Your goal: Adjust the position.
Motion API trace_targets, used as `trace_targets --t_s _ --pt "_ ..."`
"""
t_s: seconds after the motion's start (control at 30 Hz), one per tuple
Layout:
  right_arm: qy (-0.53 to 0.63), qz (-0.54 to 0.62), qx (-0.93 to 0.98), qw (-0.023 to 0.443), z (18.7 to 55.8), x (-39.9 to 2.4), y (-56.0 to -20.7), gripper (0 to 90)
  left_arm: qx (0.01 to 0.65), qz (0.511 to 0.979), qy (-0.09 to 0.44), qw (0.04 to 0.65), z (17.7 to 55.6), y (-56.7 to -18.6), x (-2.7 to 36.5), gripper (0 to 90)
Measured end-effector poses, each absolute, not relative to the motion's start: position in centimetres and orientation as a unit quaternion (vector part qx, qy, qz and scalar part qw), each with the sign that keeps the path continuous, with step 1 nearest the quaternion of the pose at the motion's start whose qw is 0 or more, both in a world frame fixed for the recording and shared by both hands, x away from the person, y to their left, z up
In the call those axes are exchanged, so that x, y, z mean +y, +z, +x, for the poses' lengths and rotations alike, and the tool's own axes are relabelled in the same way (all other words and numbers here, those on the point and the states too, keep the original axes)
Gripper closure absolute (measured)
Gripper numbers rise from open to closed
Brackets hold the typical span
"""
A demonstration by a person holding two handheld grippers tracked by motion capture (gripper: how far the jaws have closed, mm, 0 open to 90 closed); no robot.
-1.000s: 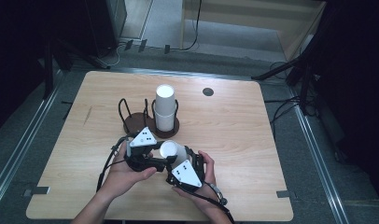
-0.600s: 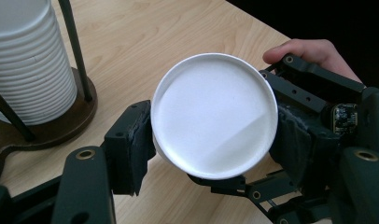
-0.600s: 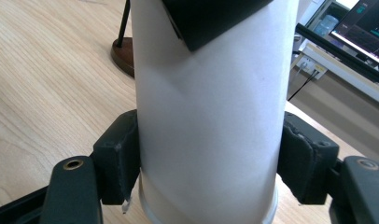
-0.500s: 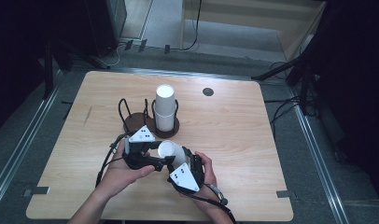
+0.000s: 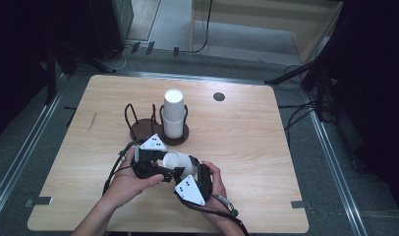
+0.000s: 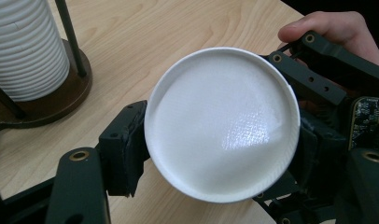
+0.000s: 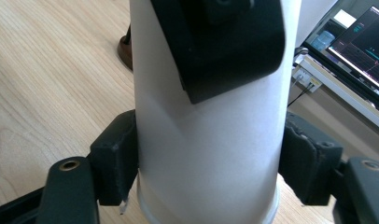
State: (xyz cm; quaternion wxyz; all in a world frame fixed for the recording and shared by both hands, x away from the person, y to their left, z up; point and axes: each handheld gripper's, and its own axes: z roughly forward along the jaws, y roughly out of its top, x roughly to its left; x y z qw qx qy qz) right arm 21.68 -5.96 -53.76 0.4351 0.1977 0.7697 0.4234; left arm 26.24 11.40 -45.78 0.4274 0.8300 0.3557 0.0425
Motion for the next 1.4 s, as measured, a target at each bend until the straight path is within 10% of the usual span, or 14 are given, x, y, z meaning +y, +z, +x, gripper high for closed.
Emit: trace_targets --t_s 0.8,1.4 --pt "0.454 0.271 0.755 0.388 22.1 -8.1 -51.1 1.5 0.383 0.763 0.102 0.511 26.9 -46.2 14.0 34.1" --pt "0.492 0.397 0.707 0.315 23.4 -9.5 -49.6 0.0 0.388 0.684 0.145 0.600 26.8 -47.0 15.7 34.3"
